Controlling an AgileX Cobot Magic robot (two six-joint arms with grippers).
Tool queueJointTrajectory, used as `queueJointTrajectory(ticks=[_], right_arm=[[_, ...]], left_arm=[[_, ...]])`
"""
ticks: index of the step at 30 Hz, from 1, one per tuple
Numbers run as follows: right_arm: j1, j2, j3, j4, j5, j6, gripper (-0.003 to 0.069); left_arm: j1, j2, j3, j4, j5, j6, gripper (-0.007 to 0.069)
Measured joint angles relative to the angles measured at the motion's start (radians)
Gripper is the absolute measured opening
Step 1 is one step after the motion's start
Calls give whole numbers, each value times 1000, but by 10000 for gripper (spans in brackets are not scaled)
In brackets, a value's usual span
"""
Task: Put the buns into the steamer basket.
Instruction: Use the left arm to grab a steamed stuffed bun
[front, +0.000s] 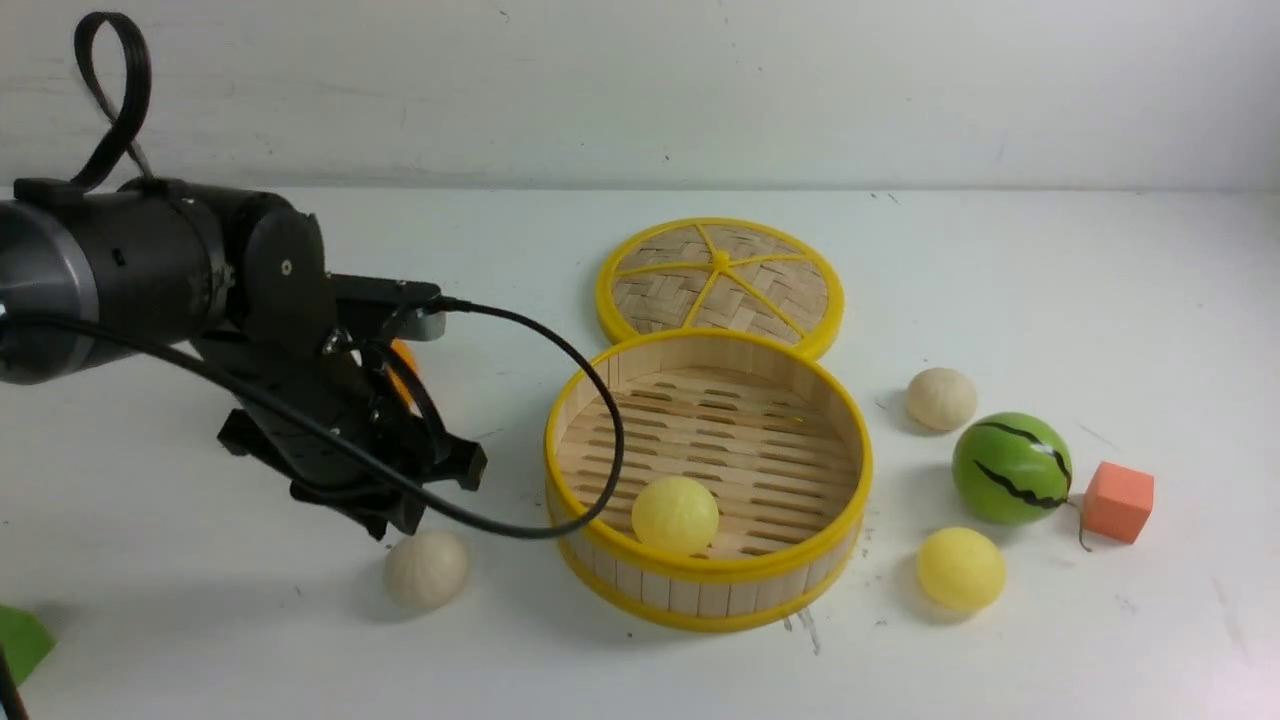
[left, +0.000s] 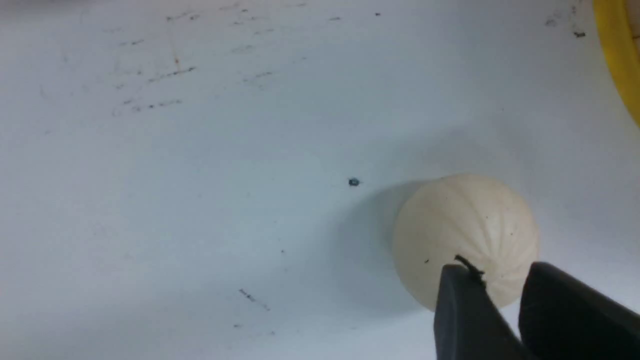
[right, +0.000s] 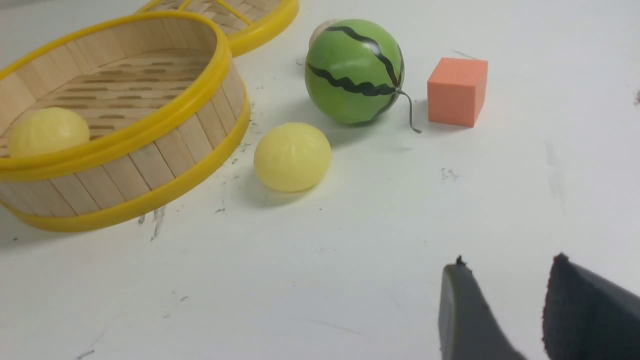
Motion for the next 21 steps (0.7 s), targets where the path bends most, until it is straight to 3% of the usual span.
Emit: queueJointTrajectory(ticks=[3, 7, 18, 21], right_arm=[[0, 0, 0, 0, 0, 0, 241], [0, 0, 0, 0, 0, 0, 241], [0, 0, 0, 0, 0, 0, 241], [0, 0, 0, 0, 0, 0, 241]], left_arm=[[0, 18, 0, -47, -5, 59, 265], [0, 42, 0, -58, -9, 98, 293], [0, 87, 0, -38, -78, 107, 294], [0, 89, 0, -37, -74, 108, 234]])
